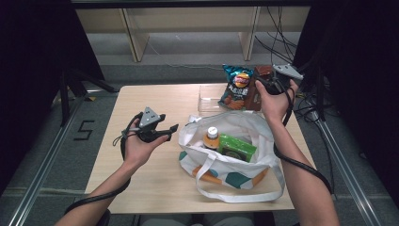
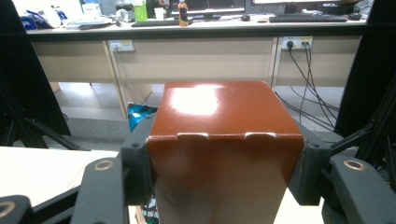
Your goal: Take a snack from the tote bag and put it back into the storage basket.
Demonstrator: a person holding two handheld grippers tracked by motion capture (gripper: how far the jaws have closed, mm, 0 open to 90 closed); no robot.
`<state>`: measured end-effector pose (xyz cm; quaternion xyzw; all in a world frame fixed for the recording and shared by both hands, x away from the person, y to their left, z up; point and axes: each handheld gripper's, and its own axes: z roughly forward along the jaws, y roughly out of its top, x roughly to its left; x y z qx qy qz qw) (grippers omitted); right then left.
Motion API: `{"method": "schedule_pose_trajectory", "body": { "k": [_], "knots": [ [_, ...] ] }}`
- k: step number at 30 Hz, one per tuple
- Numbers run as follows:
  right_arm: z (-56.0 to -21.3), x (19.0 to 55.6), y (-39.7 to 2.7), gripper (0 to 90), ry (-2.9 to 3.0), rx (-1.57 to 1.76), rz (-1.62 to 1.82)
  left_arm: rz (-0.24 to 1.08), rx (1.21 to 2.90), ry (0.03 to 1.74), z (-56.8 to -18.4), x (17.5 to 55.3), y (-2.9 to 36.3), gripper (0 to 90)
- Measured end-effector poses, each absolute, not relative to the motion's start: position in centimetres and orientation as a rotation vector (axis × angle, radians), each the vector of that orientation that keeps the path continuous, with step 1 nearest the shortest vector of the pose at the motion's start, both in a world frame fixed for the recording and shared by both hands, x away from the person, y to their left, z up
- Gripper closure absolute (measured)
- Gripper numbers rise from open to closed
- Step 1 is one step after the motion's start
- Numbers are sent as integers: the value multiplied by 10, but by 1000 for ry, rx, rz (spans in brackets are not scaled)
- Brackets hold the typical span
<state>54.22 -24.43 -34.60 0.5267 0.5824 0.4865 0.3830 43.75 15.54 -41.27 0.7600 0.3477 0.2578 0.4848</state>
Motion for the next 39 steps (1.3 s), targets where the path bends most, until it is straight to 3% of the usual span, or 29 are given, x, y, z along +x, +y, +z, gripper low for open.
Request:
{"method": "schedule_pose_trajectory", "body": {
  "k": [39],
  "knots": [
    [-378, 555, -246, 393, 1529, 1425, 1174, 622, 1854, 842, -414, 438, 155, 353]
  ]
}}
